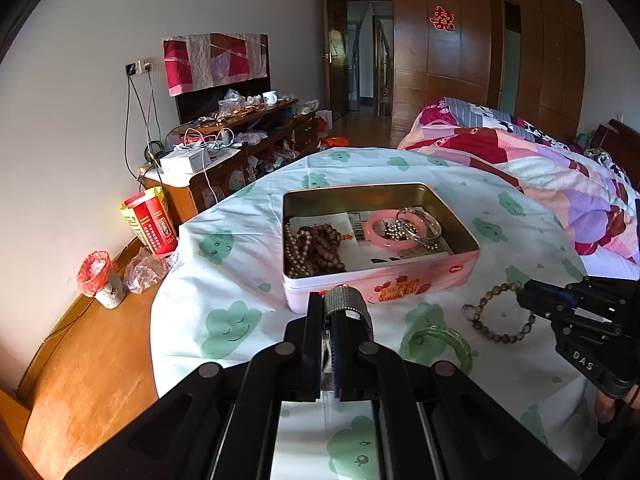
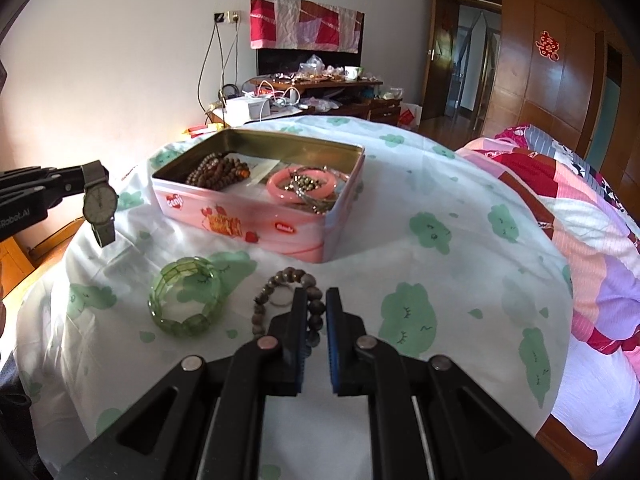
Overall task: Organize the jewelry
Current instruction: 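Lift the bead bracelet and wristwatch and carry both over the tin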
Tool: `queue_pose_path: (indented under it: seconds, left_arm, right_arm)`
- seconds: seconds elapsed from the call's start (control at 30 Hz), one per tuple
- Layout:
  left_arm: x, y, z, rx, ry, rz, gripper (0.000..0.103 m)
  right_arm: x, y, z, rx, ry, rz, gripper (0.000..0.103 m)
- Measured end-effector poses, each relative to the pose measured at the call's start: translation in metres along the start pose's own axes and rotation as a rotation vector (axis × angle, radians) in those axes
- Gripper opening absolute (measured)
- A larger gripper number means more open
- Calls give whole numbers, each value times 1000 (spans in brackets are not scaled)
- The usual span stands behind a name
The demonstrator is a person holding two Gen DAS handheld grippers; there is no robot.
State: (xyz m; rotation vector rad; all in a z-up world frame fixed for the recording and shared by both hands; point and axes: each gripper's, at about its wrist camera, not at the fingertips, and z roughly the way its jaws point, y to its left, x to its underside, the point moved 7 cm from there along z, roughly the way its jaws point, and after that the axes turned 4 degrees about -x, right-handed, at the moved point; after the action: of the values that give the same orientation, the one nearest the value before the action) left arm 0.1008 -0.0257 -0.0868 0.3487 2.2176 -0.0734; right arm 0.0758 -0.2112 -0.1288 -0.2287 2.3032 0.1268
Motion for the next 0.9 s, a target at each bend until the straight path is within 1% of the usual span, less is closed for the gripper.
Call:
queue_pose_path:
  seconds: [0.37,0.9]
  left_arm:
    - [-9,9,-9,-21,-30,-17,2]
    - [-11,12,-11,-44,-31,-18,2]
  right_arm:
    - [-10,-1,-14,5,-35,1,11]
    - [-16,5,-23,14,-61,-21,11]
